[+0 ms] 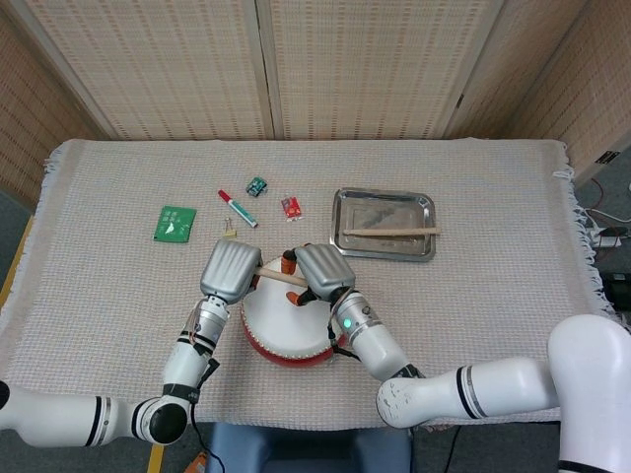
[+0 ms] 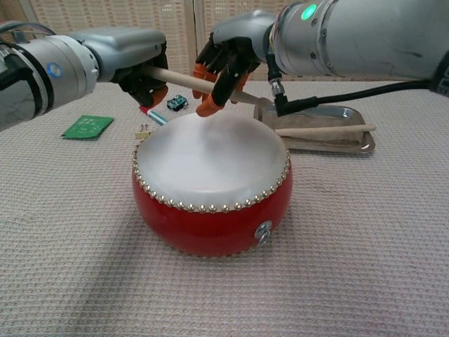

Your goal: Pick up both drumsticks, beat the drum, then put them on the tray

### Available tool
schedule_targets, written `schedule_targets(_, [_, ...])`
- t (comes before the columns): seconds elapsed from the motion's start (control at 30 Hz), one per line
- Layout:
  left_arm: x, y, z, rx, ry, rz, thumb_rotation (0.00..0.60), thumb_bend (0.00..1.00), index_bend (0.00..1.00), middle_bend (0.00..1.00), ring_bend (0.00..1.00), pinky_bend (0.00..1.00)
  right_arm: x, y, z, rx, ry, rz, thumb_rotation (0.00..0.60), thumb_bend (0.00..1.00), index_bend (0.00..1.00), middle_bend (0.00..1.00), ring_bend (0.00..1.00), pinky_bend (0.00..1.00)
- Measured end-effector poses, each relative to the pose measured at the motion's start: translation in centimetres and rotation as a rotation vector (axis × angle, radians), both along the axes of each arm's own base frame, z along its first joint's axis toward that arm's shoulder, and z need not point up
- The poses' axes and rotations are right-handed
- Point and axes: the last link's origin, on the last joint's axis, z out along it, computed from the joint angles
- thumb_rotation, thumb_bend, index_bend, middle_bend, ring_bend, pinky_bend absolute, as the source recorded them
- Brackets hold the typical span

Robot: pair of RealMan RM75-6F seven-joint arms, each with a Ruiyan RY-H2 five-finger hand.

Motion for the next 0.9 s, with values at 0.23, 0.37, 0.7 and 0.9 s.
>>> schedule_targets(0.23, [0.44,-0.20,-0.55,0.014,0.035,-0.015,0.600,0.67,0.92,1.00,0.96,1.00,0.50,0.03,-0.64,-0.023,-0.014,-0.008,0.600,0.27,0.63,0.54,0.46,0.55])
schedule_targets(0.37, [0.46,-0.31,-0.86,0.023,0.053,-0.021,0.600,0.67,0.88,1.00,0.95,1.00,0.58,-0.04,-0.81,-0.044,-0.026,-0.018,0.600,0.30,0.68,0.59,0.54,0.63])
schedule_targets(0.7, [0.32,-0.61,-1.02,0.046,0.091,-0.046,0.600,0.64,0.75,0.94,0.93,1.00,0.40,-0.12,-1.02,-0.053,-0.042,-0.040,0.600,0.33,0.76,0.66,0.64,0.78])
schedule_targets(0.9, [0.31,-0.82,-1.04,0.055,0.098,-0.056,0.600,0.59,0.66,0.86,0.89,1.00,0.29,-0.12,-1.12,-0.061,-0.067,-0.040,0.600,0.33,0.84,0.72,0.71,0.85])
